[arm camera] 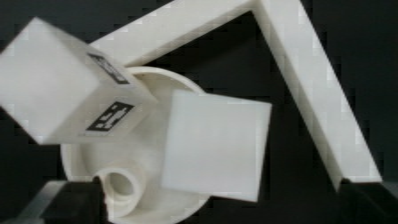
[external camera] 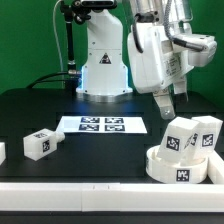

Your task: Assemble stool

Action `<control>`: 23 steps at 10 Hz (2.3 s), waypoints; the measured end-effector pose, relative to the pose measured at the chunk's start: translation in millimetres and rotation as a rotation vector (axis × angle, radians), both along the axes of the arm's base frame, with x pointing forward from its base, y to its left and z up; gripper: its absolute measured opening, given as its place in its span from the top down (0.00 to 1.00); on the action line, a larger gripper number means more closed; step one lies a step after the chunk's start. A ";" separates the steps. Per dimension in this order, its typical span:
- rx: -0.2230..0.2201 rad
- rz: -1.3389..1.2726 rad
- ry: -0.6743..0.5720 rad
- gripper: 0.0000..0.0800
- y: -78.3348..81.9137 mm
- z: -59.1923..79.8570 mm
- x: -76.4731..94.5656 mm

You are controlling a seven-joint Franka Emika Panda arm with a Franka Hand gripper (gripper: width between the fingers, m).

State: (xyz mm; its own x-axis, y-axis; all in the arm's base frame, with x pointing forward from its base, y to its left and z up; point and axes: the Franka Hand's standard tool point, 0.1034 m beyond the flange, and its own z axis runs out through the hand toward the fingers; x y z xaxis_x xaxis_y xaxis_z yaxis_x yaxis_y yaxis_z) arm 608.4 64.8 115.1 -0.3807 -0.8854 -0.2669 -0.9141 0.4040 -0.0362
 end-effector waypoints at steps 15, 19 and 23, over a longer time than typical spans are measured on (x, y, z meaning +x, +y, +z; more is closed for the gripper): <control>-0.193 1.356 -0.216 0.19 1.9 -1.1 -2.2; -0.231 1.676 -0.278 0.19 7.9 -8.0 -3.3; -0.258 1.935 -0.323 0.19 2.3 -8.9 -3.1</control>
Offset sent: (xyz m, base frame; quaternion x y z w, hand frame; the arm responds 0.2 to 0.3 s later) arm 0.0027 0.0038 0.0028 -0.0786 0.0346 -0.2924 0.9524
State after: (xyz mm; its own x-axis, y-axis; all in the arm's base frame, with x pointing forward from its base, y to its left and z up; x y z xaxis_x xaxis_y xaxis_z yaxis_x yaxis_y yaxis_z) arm 605.2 67.0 106.2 0.9979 -0.0076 0.0640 0.0018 -0.9892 -0.1468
